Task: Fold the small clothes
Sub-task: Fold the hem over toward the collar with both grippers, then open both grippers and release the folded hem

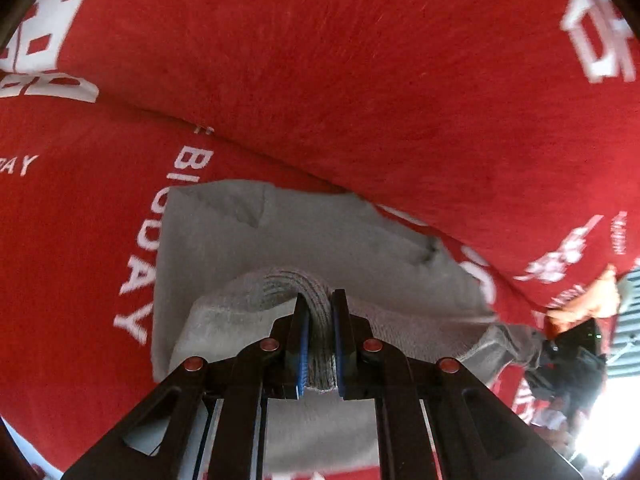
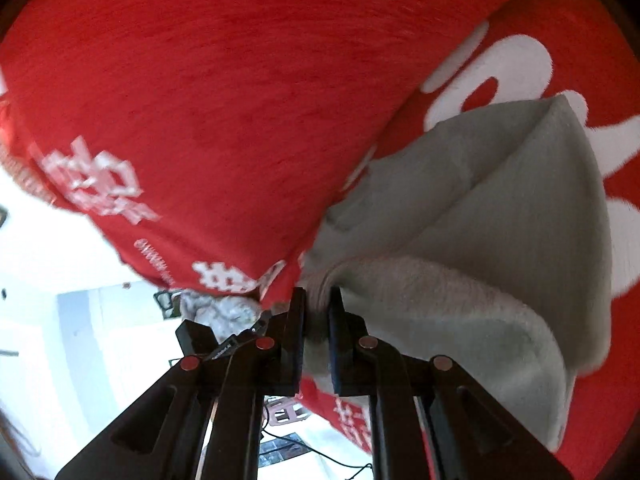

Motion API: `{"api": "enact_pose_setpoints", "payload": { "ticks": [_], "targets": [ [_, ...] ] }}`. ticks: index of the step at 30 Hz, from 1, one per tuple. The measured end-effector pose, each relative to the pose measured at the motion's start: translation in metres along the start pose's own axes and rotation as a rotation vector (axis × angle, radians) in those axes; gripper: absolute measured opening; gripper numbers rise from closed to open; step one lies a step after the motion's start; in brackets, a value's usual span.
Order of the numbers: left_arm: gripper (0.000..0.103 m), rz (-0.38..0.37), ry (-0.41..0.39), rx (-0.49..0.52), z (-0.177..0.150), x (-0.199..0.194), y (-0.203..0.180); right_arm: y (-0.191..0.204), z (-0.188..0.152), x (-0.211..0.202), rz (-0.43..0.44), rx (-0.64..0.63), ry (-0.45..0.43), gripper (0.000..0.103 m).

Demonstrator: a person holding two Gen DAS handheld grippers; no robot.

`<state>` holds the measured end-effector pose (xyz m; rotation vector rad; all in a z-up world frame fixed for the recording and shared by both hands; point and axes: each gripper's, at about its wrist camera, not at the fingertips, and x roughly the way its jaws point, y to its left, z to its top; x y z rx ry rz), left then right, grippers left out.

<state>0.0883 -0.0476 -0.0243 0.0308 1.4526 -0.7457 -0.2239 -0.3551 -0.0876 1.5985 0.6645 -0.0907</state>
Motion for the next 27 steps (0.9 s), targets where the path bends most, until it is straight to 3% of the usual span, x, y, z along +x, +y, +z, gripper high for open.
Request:
{"api": "enact_pose_setpoints", "payload": {
  "ticks": [5,8,10,12,13,15,19,24,27],
  "targets": [
    [0.012,0.096,0.02,-0.013,0.018,0.037,0.001,-0.028,0.027,0.011,-0.003,0.098,-0.03,0.011],
    [0.02,0.129,0.049,-0.064,0.028,0.044,0.004,-0.035,0.039,0.015,-0.002,0.141,-0.046,0.015],
    [0.033,0.156,0.023,-0.077,0.034,0.036,0.005,-0.035,0.044,0.012,-0.011,0.155,-0.065,0.016],
    [0.078,0.193,-0.042,-0.071,0.039,0.019,0.004,-0.033,0.048,0.009,-0.006,0.162,-0.078,0.027],
    [0.081,0.207,-0.086,-0.062,0.039,0.007,0.002,-0.032,0.049,0.008,-0.008,0.157,-0.075,0.028],
    [0.081,0.204,-0.112,-0.035,0.042,-0.004,-0.001,-0.024,0.05,0.008,-0.047,0.118,-0.058,0.028],
    [0.081,0.187,-0.068,0.042,0.039,0.001,-0.013,-0.006,0.044,0.01,-0.127,0.0,-0.024,0.028],
    [0.081,0.169,0.054,0.108,0.017,0.052,-0.031,0.008,0.036,0.045,-0.315,-0.159,0.081,0.024],
    [0.081,0.22,0.082,0.112,0.007,0.079,-0.035,0.008,0.035,0.066,-0.443,-0.232,0.1,0.024]
  ]
}}
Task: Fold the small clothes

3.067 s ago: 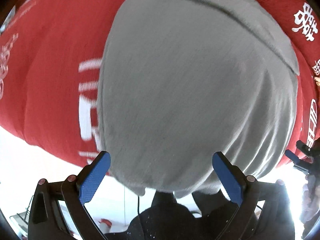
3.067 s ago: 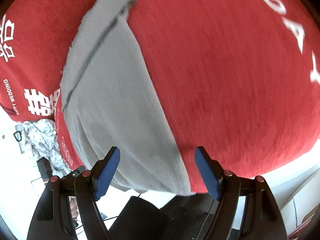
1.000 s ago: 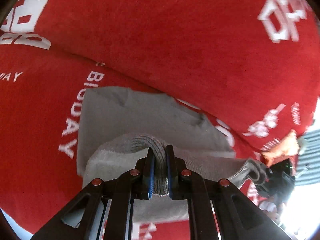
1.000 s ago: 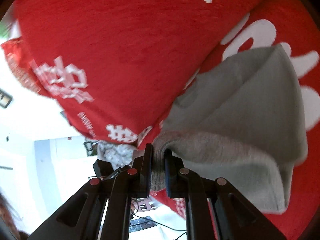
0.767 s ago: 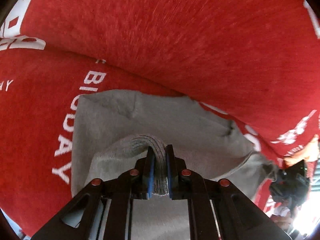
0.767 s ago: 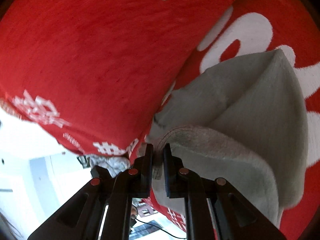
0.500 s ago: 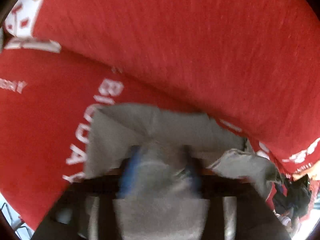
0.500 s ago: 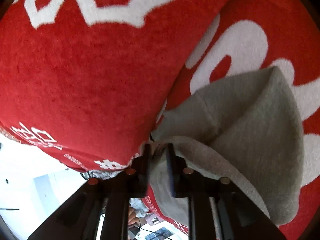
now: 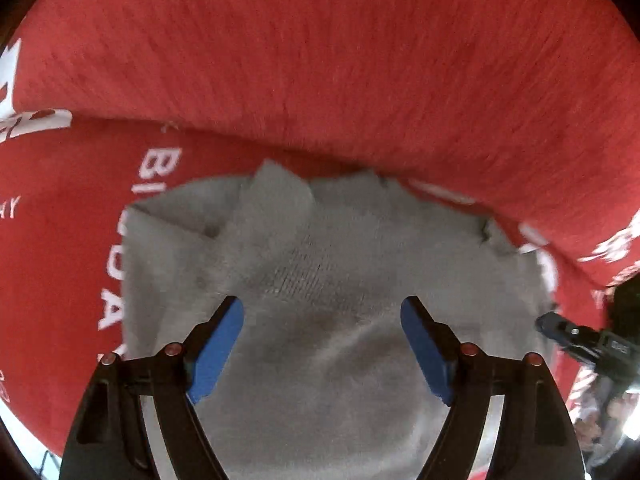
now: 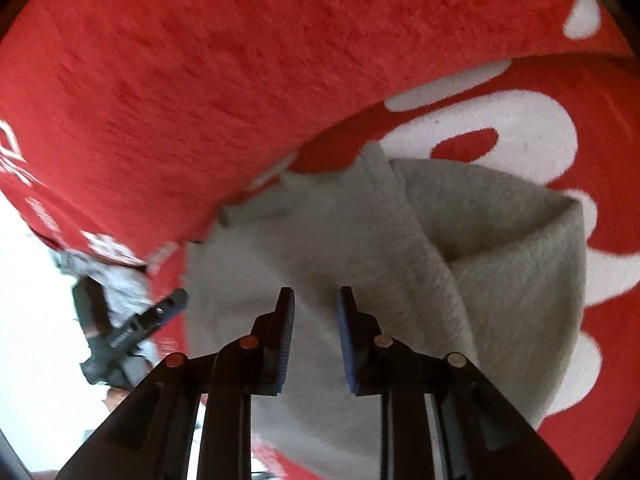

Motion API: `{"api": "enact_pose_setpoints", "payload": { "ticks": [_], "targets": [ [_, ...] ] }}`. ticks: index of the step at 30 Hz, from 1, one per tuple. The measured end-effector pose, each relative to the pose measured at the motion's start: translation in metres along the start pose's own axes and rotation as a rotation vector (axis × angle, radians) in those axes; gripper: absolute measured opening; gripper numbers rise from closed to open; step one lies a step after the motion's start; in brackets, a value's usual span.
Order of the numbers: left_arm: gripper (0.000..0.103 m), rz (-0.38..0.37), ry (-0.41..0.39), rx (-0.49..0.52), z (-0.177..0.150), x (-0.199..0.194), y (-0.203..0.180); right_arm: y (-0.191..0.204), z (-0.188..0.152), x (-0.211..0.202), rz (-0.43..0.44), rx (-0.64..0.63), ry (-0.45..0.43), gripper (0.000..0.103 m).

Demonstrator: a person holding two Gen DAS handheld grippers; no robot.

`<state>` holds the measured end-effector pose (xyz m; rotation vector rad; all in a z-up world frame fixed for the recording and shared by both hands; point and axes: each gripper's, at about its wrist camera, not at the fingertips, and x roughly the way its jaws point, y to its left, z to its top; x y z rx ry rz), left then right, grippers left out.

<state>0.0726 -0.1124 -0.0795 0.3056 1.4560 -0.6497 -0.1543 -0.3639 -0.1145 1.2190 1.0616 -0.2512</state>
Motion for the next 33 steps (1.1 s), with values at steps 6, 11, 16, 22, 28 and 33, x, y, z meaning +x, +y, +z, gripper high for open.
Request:
{"api": "enact_pose_setpoints", "payload": {
  "ticks": [6,11,16,22,28,33],
  "targets": [
    [0.081,0.06,-0.027,-0.076,0.008,0.013,0.013,-0.028,0.006,-0.002,-0.107,-0.011,-0.065,0.006],
    [0.081,0.109,-0.055,-0.066,0.014,0.006,0.018,-0.044,0.005,-0.012,-0.15,0.029,-0.093,0.006],
    [0.081,0.19,-0.036,-0.1,0.007,0.001,0.036,-0.051,0.002,-0.027,-0.195,0.029,-0.11,0.01],
    [0.081,0.145,-0.022,-0.126,-0.013,-0.017,0.06,-0.062,-0.008,-0.047,-0.23,0.133,-0.17,0.018],
    [0.081,0.088,0.026,-0.058,-0.036,-0.038,0.076,-0.046,-0.041,-0.068,-0.248,0.15,-0.237,0.031],
    [0.081,0.014,0.082,0.02,-0.066,-0.053,0.088,0.001,-0.09,-0.064,-0.186,0.137,-0.275,0.038]
  ]
}}
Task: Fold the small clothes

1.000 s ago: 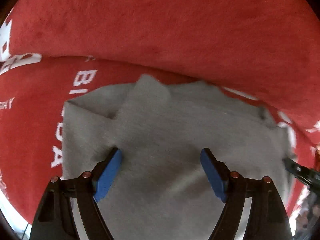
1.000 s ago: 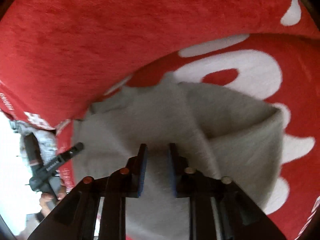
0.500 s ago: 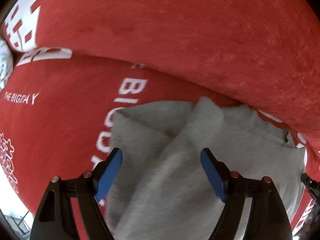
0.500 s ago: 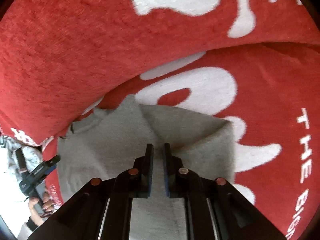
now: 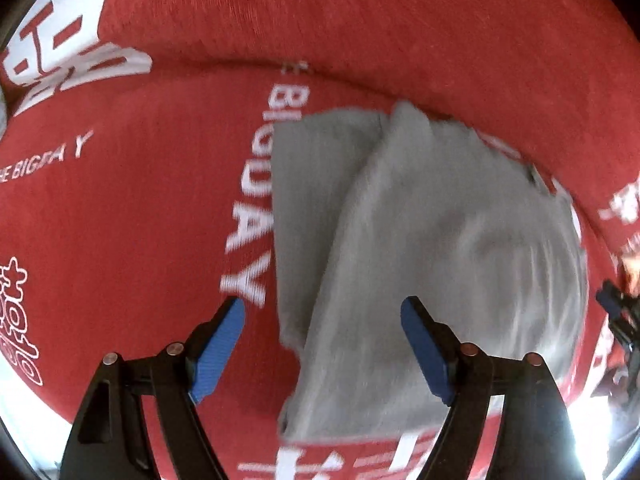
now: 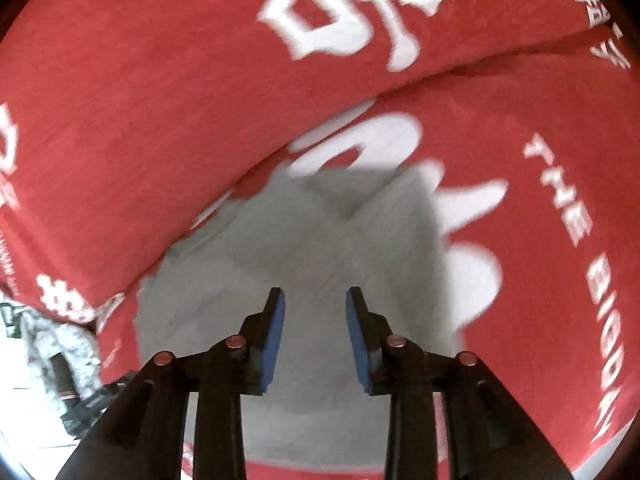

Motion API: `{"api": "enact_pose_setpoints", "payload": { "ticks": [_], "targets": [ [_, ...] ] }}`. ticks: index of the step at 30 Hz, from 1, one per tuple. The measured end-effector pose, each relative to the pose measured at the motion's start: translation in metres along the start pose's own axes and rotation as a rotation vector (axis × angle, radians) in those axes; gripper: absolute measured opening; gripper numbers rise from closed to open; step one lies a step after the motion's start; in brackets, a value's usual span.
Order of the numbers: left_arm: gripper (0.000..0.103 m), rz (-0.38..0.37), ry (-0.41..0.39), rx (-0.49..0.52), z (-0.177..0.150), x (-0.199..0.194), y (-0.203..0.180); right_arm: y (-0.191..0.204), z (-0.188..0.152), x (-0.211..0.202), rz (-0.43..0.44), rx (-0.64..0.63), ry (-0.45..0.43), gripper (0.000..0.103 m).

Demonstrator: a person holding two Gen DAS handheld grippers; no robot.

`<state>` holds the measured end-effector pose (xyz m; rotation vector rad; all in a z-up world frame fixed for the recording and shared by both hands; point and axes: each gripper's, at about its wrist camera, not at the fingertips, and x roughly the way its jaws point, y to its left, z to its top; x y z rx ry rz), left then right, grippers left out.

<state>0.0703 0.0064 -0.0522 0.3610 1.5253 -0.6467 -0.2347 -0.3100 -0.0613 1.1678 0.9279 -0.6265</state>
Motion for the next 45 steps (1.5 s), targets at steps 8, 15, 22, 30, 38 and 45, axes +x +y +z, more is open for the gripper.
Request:
{"api": "enact_pose_setpoints", "payload": {
  "ticks": [8,15,22,30,38,45],
  "targets": [
    [0.081,-0.099,0.118,0.166,-0.044,0.006,0.01,0.055,-0.129,0.039,0.221,0.137,0.226,0.047],
    [0.081,-0.183,0.172,0.205,-0.054,0.026,0.01,0.06,-0.201,0.103,0.294,0.395,0.28,0.049],
    [0.026,-0.263,0.183,0.204,-0.047,0.034,0.01,0.049,-0.187,0.104,0.34,0.518,0.167,0.051],
    [0.008,-0.323,0.151,0.216,-0.047,0.013,0.029,0.077,-0.17,0.086,0.256,0.328,0.189,0.007],
    [0.008,-0.228,0.176,0.248,-0.064,0.034,0.039,0.055,-0.188,0.107,0.209,0.387,0.271,0.008],
    [0.008,-0.182,0.063,0.277,-0.048,-0.012,0.042,0.067,-0.167,0.056,0.146,0.157,0.273,0.012]
  ]
}}
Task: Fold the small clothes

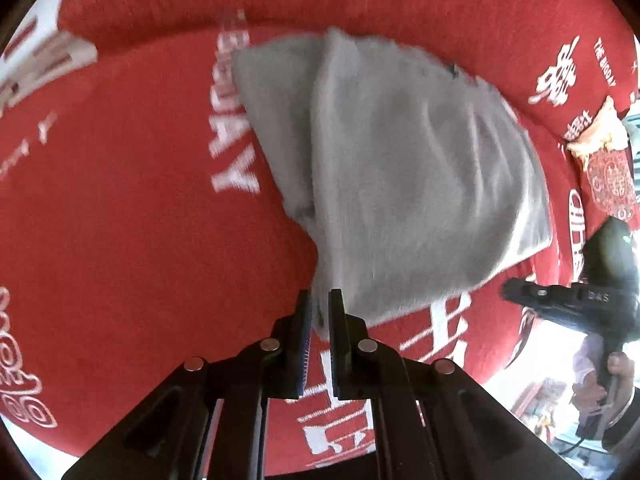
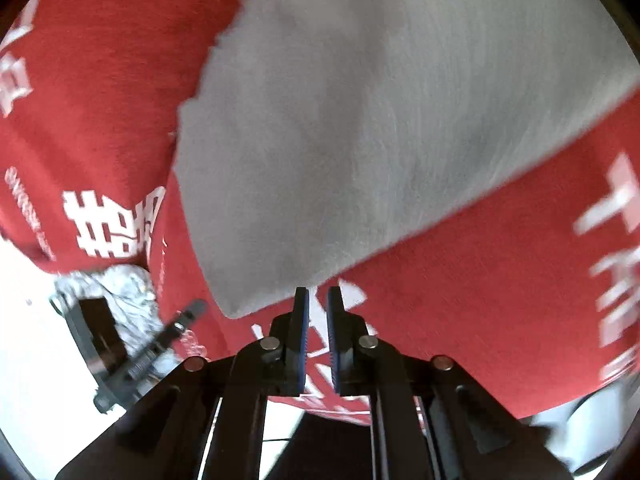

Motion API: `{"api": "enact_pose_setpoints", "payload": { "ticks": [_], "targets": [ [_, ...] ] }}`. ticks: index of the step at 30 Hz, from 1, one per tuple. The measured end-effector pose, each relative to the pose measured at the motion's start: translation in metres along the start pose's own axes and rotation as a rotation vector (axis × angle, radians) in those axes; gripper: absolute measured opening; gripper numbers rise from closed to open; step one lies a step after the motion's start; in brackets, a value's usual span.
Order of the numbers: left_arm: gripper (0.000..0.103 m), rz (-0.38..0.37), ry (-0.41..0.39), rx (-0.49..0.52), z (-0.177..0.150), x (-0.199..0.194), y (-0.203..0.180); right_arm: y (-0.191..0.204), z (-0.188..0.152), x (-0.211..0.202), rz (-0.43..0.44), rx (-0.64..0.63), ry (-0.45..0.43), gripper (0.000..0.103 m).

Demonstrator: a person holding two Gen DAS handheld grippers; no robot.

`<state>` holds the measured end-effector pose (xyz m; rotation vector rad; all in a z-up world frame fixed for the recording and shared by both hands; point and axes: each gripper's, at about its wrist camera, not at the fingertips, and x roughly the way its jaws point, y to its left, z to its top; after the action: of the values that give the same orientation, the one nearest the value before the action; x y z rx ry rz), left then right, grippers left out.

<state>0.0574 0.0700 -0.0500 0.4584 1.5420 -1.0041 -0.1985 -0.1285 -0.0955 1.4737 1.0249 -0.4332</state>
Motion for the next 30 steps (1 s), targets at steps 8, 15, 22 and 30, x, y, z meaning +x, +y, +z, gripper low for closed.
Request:
{"api": "enact_pose_setpoints", "payload": {
  "ticks": [8,15,22,30],
  "targets": [
    [0.008,0.048,-0.107,-0.018,0.061,-0.002,-0.01,-0.031,0.073,-0.079,-0.202,0.033,-0.255,0.012],
    [0.008,0.144,-0.103,-0.023,0.088,0.032,-0.029,-0.022,0.108,-0.081,-0.38,-0.056,-0.301,0.012],
    [0.008,0.178,-0.071,-0.06,0.084,0.051,-0.023,-0.059,0.11,-0.111,-0.512,-0.098,-0.304,0.05],
    [0.008,0.229,-0.07,-0.042,0.083,0.056,-0.032,-0.093,0.116,-0.096,-0.471,-0.062,-0.157,0.007]
  ]
}}
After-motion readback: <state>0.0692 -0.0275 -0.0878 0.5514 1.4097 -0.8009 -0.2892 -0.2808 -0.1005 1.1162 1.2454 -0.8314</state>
